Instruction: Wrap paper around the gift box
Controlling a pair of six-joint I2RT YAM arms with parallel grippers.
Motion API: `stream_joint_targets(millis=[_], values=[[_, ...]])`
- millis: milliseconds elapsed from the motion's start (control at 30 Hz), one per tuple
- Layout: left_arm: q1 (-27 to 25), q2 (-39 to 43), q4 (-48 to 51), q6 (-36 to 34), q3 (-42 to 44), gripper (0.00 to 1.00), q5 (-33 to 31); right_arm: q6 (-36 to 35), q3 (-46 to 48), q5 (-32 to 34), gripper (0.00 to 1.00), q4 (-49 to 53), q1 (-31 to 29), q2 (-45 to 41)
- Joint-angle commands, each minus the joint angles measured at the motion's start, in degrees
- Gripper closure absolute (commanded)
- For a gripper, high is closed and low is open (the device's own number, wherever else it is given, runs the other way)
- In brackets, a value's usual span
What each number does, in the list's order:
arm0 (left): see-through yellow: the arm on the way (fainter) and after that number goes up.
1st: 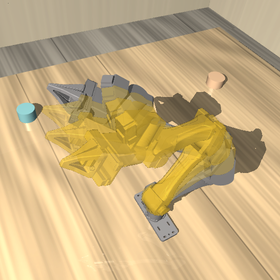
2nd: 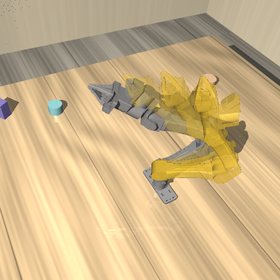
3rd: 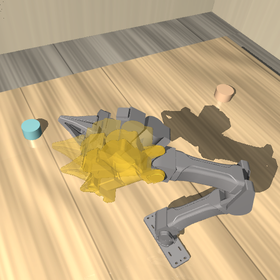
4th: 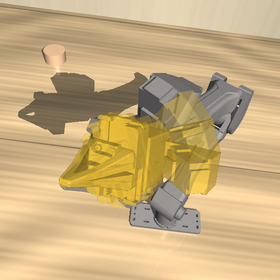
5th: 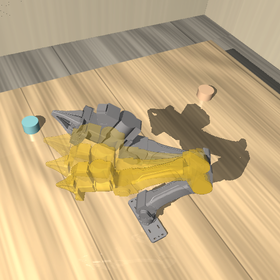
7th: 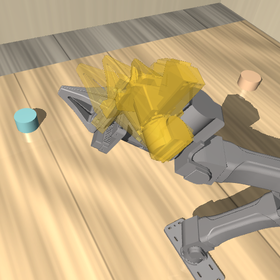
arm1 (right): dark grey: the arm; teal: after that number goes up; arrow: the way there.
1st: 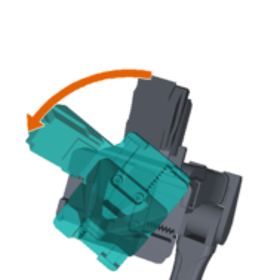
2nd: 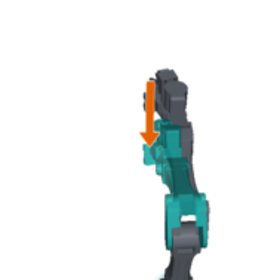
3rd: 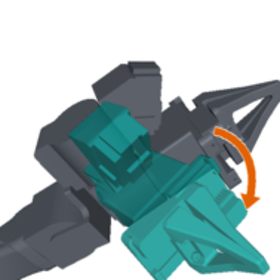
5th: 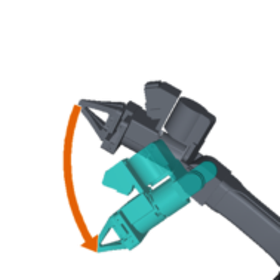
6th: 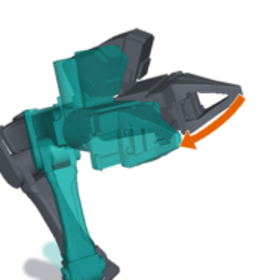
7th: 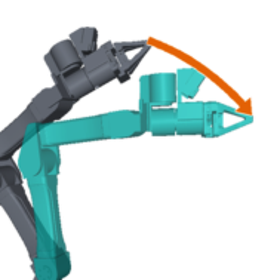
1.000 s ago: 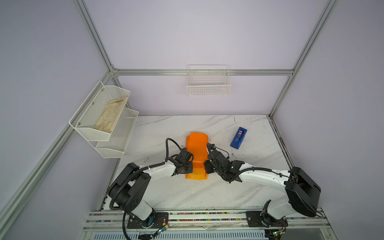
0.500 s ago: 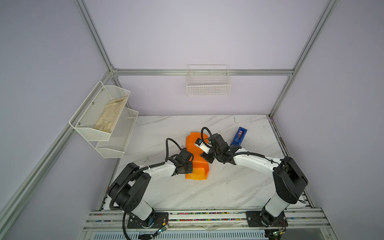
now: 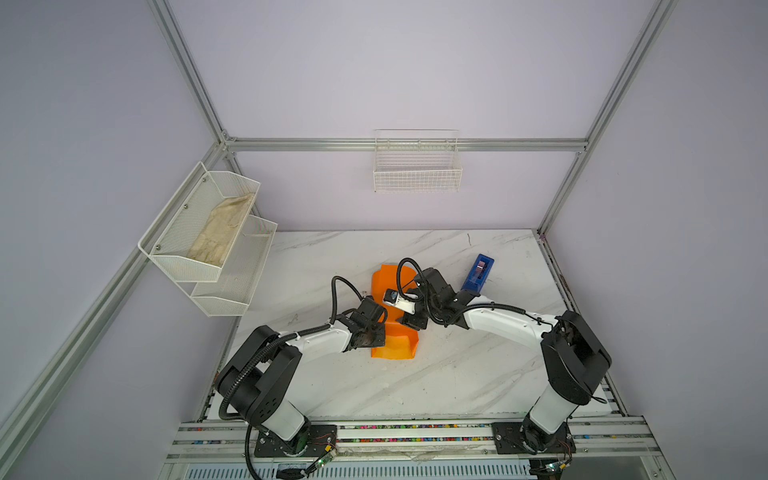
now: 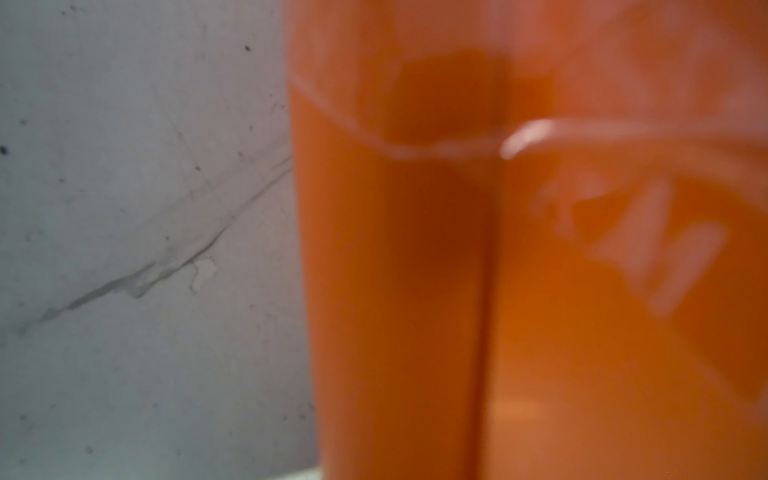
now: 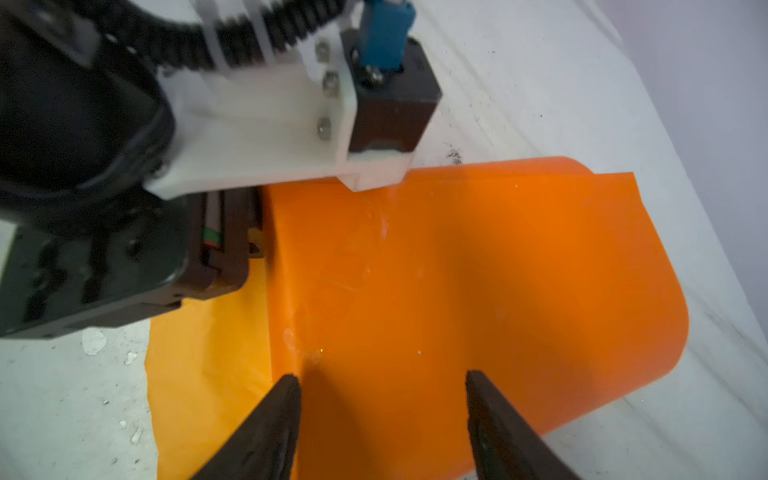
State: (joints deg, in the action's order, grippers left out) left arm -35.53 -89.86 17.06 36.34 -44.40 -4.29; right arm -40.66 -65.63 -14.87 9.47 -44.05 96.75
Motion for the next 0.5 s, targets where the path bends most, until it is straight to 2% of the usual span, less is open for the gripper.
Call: stream_joint_targets(millis=[0, 467], values=[[-0.1, 0.8, -0.6, -0.9, -2.0, 1.0, -0.9, -2.7, 1.3, -4.0, 0.27, 0.0, -0.3, -2.2], [-0.1, 1.9, -1.0, -0.8, -1.2, 1.0, -0.8, -5.9, 3.7, -0.7, 0.28, -3.3, 0.3, 2.4]])
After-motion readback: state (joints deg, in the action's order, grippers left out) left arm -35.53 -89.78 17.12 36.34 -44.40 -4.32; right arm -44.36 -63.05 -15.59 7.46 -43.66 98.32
